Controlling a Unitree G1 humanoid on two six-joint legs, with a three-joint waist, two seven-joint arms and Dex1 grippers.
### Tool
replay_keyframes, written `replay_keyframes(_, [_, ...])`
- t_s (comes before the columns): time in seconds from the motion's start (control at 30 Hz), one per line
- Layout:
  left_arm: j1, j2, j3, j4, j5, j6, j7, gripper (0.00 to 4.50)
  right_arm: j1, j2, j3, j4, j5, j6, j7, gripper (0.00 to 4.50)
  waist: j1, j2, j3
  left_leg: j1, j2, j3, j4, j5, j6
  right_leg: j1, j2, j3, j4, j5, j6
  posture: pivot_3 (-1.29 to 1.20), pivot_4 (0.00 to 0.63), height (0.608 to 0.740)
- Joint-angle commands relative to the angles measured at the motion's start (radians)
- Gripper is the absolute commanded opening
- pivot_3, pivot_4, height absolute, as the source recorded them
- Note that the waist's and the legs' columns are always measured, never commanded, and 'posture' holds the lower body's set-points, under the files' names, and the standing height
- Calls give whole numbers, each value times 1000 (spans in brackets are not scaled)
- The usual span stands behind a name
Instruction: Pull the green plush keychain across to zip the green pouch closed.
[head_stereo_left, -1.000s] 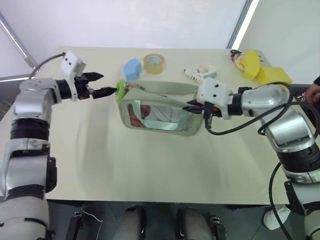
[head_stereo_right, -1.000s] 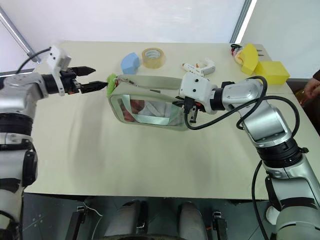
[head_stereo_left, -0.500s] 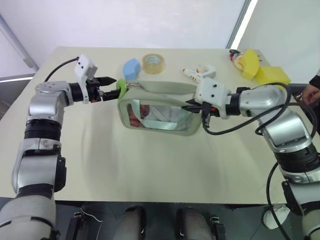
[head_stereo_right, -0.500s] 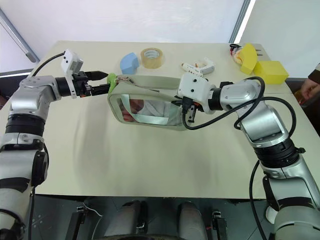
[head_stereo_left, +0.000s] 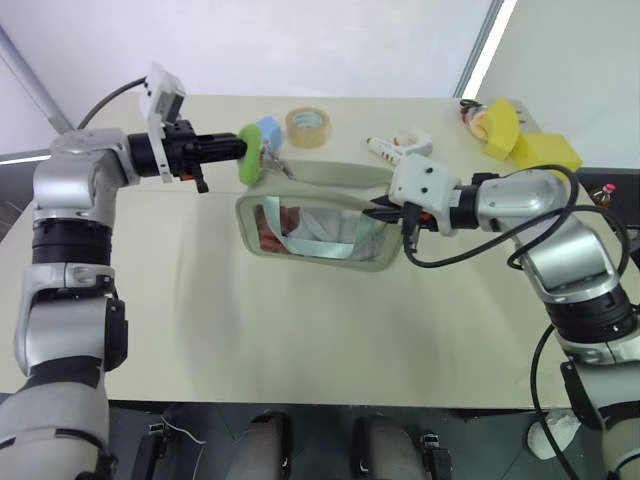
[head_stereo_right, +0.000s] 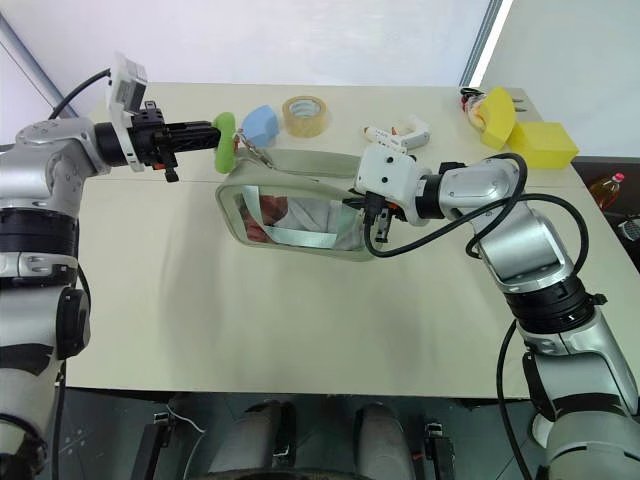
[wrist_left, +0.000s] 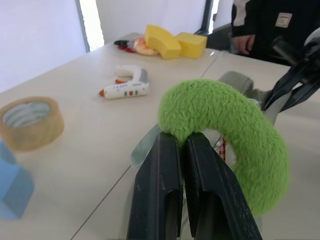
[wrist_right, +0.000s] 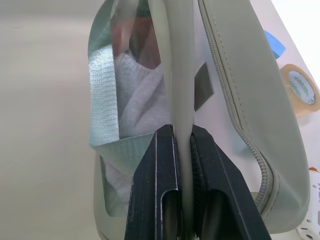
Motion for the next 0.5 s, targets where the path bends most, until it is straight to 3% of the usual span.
replay_keyframes(0.03, [6,-39,-34,-86,3,-23,12,87,-28,21,-3,-5,-7,-19,-13,0,0,0,0,0,0,0,0,0,0,0,0,0,0,0,0,0,150,740])
replay_keyframes(0.2, [-5,-84,-67,-38,58,-101,52,87,-31,32,-4,-9,-17,-13,-15,0,-4,0,0,0,0,0,0,0,0,0,0,0,0,0,0,0,150,740])
replay_keyframes(0.3, [-39,-100,-55,14,74,-136,91,1001,-29,33,-5,-14,-19,-11,-16,0,-2,0,0,0,0,0,0,0,0,-1,0,0,0,0,0,0,150,740])
replay_keyframes(0.5, [-74,-52,-44,28,74,-154,58,4073,-21,35,-7,-19,-16,-13,-13,0,-1,0,0,0,0,0,0,0,0,0,0,0,0,0,0,0,150,740])
